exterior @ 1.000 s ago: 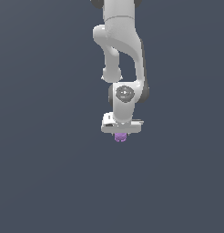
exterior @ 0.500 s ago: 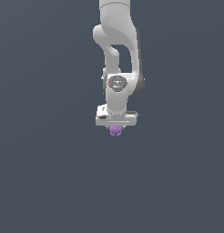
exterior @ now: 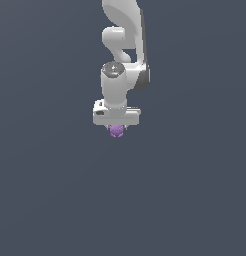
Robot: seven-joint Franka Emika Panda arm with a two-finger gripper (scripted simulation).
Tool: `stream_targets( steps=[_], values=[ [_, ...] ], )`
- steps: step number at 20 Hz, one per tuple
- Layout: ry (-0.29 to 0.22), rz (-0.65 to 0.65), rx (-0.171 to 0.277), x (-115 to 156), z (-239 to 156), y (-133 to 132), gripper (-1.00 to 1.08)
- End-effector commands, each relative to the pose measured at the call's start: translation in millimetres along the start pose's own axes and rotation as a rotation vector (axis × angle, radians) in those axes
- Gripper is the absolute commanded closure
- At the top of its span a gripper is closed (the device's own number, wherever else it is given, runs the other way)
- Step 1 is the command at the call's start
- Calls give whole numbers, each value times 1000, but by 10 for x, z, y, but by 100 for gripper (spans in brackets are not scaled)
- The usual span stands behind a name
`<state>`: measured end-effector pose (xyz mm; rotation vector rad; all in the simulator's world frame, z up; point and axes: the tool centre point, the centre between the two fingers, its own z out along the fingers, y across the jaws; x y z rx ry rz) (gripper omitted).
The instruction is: Pick up the object and move it to a goal position.
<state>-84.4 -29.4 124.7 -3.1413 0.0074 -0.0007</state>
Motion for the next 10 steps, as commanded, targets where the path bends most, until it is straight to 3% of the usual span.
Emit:
stream_targets(
  steps=[1, 10],
  values=[
    [0, -1, 0, -71, -102, 90, 108],
    [0, -1, 0, -165, -263, 236, 108]
  ],
)
